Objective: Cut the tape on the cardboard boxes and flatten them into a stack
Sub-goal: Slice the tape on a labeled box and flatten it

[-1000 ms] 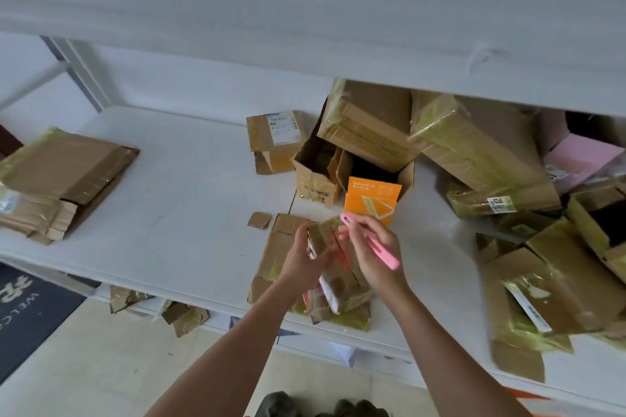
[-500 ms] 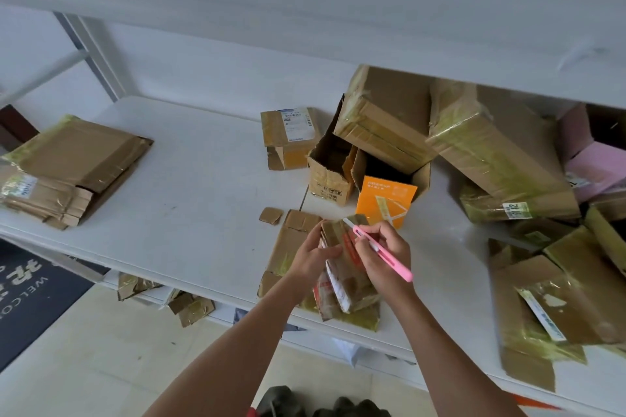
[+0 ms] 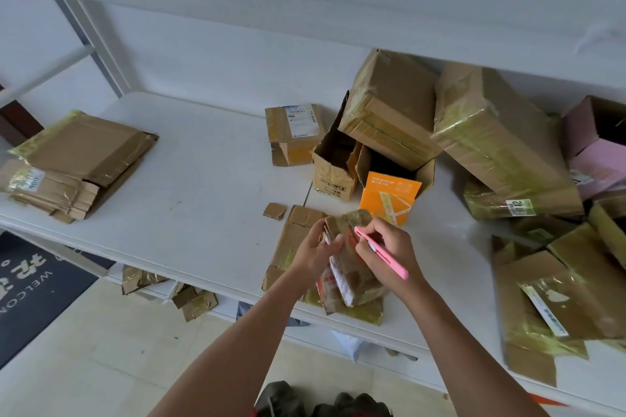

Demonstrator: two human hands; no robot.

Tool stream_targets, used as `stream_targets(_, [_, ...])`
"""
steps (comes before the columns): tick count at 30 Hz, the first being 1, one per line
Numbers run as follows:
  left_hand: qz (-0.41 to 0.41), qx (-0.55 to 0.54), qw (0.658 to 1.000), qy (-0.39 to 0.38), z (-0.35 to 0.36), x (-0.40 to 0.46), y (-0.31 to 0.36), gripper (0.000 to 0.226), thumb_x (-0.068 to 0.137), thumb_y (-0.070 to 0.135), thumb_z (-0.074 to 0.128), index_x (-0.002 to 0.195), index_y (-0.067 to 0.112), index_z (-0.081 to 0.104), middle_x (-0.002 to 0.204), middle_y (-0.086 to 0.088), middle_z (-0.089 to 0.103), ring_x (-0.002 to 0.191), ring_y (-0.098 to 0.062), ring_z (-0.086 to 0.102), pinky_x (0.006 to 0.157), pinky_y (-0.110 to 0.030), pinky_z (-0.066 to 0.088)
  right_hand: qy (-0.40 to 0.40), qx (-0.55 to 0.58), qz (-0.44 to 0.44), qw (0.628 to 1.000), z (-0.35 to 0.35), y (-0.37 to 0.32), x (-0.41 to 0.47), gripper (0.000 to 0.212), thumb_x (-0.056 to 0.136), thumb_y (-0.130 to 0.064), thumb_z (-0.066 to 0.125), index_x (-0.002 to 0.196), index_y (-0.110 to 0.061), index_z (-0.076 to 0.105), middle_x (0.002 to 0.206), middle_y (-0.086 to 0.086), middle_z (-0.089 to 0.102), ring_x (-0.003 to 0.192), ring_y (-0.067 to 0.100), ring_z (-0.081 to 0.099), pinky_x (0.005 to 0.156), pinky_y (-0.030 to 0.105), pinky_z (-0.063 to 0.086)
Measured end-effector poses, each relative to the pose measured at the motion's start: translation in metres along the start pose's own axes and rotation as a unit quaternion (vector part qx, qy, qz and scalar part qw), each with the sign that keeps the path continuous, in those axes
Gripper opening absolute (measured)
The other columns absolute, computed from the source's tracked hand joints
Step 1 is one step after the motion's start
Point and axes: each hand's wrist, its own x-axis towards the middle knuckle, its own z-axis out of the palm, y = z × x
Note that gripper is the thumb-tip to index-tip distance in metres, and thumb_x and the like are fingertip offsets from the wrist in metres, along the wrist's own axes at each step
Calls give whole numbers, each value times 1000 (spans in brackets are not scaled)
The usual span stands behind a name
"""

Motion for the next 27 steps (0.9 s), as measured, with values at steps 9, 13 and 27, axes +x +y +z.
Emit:
stream_targets(9, [-12, 20, 999, 31, -1, 3, 1, 43, 98, 18, 58, 140, 19, 48, 108, 4, 67, 91, -4, 65, 71, -11, 49, -72, -18, 99, 992, -32, -13, -56, 20, 88, -6, 65, 71, -14, 57, 67, 0, 60, 57, 7, 54, 48, 14, 39])
stream_targets(13, [-25, 28, 999, 34, -1, 6, 0, 54, 96, 25, 62, 147, 22, 42, 128, -3, 64, 106, -12, 65, 81, -19, 52, -37, 65, 78, 994, -49, -22, -102, 16, 90, -10, 64, 74, -14, 62, 70, -9, 65, 55, 3, 57, 50, 12, 40])
stream_targets(27, [-25, 419, 895, 154, 32, -9, 16, 60, 80, 65, 65, 108, 15, 46, 106, 1, 56, 89, -16, 58, 66, -32, 45, 275, 193, 162, 928, -64, 1, -132, 20, 86, -25, 64, 86, -4, 65, 81, 10, 75, 77, 24, 72, 75, 48, 59])
